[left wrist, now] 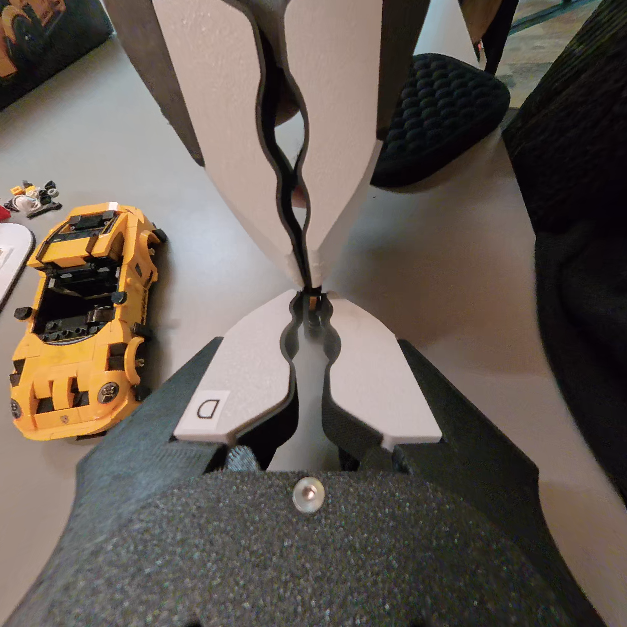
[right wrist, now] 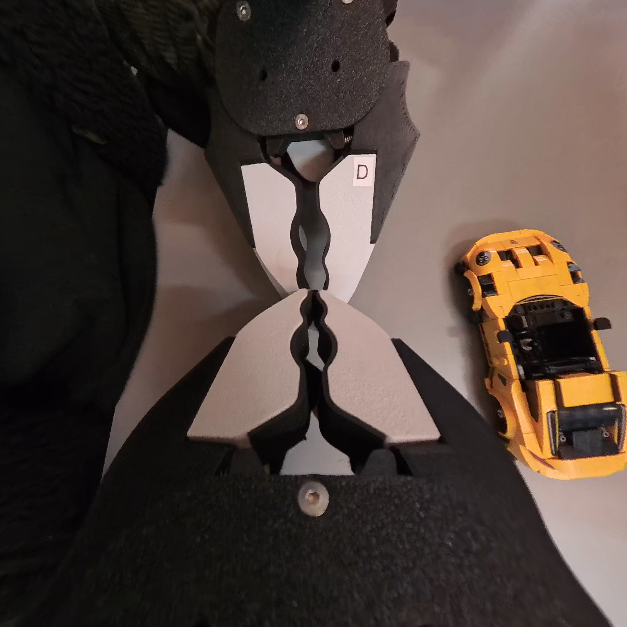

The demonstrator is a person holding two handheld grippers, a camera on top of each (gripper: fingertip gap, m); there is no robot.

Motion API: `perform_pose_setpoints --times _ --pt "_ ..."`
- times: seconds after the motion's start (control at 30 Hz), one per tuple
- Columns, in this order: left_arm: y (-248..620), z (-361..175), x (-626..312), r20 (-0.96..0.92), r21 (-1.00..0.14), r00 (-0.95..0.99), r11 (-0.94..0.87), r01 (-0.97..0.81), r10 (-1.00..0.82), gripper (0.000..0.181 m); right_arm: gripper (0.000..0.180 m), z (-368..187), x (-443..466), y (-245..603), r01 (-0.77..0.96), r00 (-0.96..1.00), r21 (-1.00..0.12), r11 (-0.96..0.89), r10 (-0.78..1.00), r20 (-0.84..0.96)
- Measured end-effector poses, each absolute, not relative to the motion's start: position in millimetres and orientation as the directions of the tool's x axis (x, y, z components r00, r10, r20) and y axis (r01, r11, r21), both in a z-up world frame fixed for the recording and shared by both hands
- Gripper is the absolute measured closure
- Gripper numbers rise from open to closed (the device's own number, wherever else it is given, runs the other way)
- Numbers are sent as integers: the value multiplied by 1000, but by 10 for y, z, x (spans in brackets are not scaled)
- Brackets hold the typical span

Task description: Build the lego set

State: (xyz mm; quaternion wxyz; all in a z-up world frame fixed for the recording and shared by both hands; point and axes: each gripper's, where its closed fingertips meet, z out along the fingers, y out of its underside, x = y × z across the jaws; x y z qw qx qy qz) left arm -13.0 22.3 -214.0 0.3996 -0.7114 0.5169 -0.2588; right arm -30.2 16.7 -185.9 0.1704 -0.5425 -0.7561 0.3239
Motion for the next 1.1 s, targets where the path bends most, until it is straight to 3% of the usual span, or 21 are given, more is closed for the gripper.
perform_pose_setpoints --times 0.27,0.6,1.1 --pt "227 -2040 -155 56 -873 335 -209 -441 -940 171 174 -1290 -393 413 524 -246 -847 87 968 -52" --pt "166 -1818 -120 268 -903 268 -338 -266 -925 171 161 -1553 -251 203 530 -221 -846 49 972 -82" --pt "-17 -1829 -12 116 -917 215 -188 -352 -970 171 172 -1618 -201 -5 539 -280 -840 58 953 -114"
